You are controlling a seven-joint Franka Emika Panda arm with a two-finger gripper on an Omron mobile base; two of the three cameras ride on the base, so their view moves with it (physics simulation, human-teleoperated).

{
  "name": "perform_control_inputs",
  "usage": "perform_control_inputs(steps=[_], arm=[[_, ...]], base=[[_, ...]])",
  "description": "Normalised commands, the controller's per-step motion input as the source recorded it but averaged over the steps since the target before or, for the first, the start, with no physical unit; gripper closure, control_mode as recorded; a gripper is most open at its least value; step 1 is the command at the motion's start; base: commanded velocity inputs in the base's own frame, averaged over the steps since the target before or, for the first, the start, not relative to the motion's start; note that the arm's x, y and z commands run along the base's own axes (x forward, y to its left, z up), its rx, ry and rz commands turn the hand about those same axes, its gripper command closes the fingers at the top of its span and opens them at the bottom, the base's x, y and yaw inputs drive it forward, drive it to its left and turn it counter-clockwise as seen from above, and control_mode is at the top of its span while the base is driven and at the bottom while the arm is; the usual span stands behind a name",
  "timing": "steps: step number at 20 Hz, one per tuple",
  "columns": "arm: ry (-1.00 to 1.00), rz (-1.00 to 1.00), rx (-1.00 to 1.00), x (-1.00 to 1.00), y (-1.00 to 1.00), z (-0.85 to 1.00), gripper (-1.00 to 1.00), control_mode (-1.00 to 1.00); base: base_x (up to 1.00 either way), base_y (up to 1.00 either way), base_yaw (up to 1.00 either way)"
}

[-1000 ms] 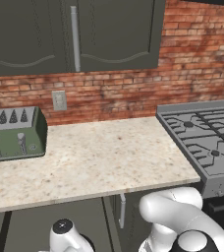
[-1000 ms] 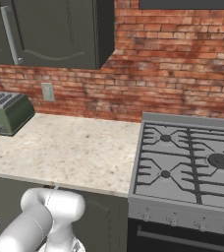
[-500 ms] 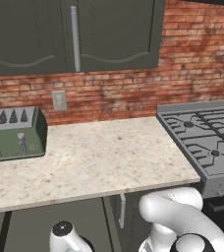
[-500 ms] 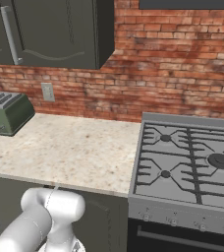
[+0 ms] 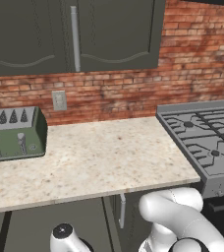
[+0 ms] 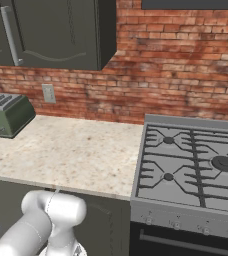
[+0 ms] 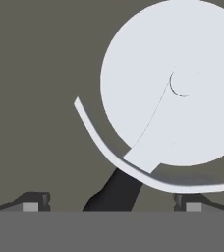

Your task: Take the pizza cutter from the drawer on the left and place it on the dining counter for cutting.

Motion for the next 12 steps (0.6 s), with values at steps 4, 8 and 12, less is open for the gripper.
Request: perform_control_inputs(steps=[4,8,12], arm=[[0.00,0.00,0.00,0.00,0.00,0.00,-1.00,-1.00],[0.00,0.00,0.00,0.00,0.00,0.00,-1.00,-1.00],[0.00,0.00,0.00,0.00,0.00,0.00,-1.00,-1.00]], base=[[0.00,0.00,0.00],[0.00,0.00,0.00],[0.00,0.00,0.00]])
